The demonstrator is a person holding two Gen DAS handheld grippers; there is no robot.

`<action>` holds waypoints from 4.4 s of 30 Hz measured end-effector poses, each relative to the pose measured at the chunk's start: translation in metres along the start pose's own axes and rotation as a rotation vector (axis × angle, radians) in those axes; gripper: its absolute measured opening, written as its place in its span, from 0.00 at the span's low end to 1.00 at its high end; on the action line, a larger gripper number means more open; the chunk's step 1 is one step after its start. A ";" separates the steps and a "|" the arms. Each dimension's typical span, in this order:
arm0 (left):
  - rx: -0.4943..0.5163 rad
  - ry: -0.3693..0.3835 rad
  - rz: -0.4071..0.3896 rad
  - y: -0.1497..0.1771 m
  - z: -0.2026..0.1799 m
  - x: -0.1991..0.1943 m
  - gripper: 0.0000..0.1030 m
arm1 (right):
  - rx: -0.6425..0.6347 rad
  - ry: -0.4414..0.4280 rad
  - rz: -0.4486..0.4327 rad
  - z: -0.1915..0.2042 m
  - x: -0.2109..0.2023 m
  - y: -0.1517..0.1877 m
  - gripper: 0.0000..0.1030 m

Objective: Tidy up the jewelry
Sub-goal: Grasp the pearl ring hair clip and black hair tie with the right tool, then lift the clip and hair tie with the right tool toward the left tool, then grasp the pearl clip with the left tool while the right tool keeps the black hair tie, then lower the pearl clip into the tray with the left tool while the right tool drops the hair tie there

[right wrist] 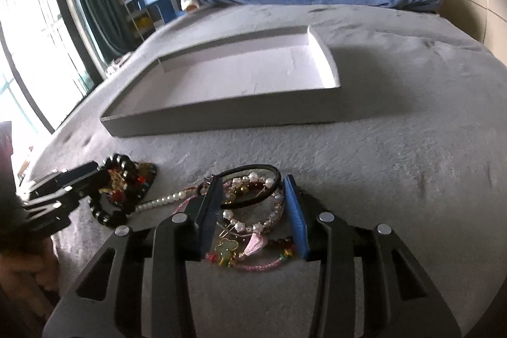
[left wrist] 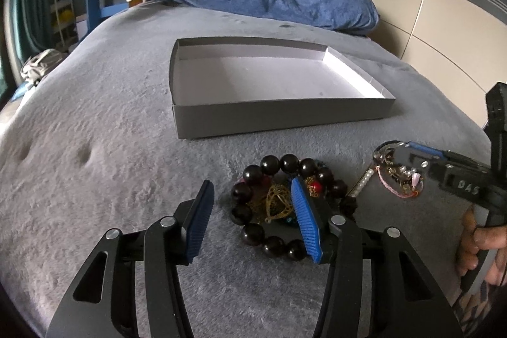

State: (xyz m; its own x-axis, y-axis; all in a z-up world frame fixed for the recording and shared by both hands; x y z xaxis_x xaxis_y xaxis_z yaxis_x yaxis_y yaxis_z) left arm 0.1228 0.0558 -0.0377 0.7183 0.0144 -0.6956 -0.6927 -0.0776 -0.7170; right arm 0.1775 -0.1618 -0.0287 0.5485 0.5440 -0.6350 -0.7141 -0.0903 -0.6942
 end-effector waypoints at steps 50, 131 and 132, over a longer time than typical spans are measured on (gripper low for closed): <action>0.184 0.124 -0.049 0.000 -0.078 -0.019 0.51 | 0.254 -0.058 -0.128 -0.064 -0.064 0.018 0.07; 0.200 0.064 -0.149 -0.116 -0.058 0.008 0.40 | 0.100 -0.068 -0.263 -0.032 -0.081 -0.062 0.03; 0.194 0.050 -0.154 -0.118 -0.055 0.011 0.40 | 0.082 -0.074 -0.269 -0.027 -0.080 -0.070 0.03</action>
State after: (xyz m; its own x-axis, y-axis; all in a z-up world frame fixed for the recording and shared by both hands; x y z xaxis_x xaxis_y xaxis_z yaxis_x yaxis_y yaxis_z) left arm 0.2162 0.0107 0.0420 0.8154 -0.0383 -0.5776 -0.5707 0.1142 -0.8132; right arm 0.1956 -0.2217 0.0618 0.6920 0.5989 -0.4031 -0.5817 0.1319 -0.8027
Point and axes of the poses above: each gripper's, at about its wrist camera, not at the fingertips, and x roughly the way its jaws point, z to its left, y to its underside, the point moved 2 cm from there along x, roughly the way its jaws point, and after that the axes turned 8 degrees about -y, right-handed, at the moved point
